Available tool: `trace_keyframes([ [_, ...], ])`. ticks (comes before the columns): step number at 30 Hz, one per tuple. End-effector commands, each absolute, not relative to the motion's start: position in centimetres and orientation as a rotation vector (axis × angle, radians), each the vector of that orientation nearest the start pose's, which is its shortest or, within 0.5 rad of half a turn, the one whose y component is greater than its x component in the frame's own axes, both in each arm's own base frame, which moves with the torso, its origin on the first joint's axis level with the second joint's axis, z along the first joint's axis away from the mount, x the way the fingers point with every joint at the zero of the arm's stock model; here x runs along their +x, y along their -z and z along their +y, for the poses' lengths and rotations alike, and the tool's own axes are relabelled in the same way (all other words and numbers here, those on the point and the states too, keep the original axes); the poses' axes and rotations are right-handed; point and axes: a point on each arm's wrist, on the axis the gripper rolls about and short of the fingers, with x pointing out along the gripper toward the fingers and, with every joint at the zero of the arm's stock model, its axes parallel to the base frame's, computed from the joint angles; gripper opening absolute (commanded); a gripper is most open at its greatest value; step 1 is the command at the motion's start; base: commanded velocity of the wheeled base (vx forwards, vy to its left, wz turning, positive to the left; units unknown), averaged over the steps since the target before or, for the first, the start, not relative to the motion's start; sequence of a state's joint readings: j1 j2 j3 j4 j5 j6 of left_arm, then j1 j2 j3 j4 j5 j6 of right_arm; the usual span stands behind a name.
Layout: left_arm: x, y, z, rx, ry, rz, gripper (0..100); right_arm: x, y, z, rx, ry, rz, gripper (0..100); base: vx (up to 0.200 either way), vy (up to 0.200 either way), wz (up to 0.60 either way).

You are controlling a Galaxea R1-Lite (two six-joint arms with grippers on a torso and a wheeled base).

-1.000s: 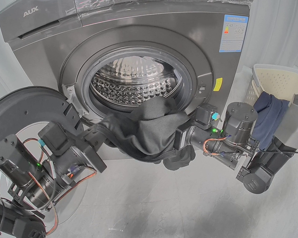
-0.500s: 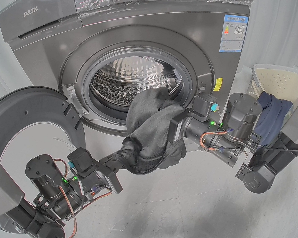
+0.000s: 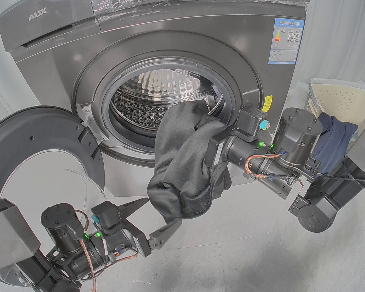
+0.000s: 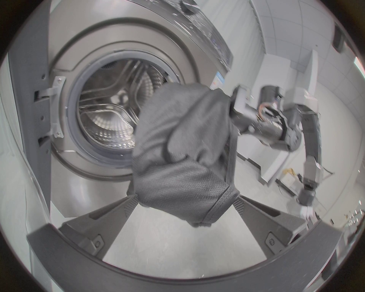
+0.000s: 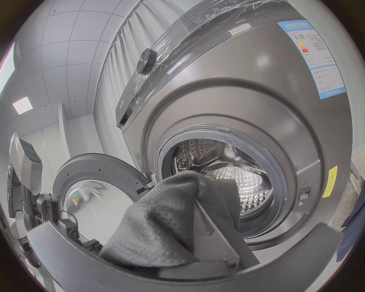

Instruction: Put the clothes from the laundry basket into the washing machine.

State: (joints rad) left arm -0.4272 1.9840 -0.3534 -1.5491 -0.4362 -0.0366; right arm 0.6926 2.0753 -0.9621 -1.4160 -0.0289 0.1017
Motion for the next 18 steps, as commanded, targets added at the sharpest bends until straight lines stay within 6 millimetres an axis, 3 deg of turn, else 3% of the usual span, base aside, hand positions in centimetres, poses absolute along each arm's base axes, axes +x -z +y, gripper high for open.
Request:
trace_keyframes([
  [1, 24.6, -6.6, -12.5, 0.020, 0.917, 0.183, 100, 30.1, -17.4, 24.6, 0.209, -0.668, -0.267, 0, 0.000, 0.000, 0.00],
  [14, 23.9, -5.7, -12.3, 0.041, 0.928, 0.225, 100, 30.0, -17.2, 24.9, 0.210, -0.676, -0.261, 0, 0.000, 0.000, 0.00],
  [18, 24.8, -7.0, -12.8, 0.051, 0.929, 0.144, 100, 29.6, -16.7, 25.2, 0.207, -0.686, -0.247, 0, 0.000, 0.000, 0.00],
])
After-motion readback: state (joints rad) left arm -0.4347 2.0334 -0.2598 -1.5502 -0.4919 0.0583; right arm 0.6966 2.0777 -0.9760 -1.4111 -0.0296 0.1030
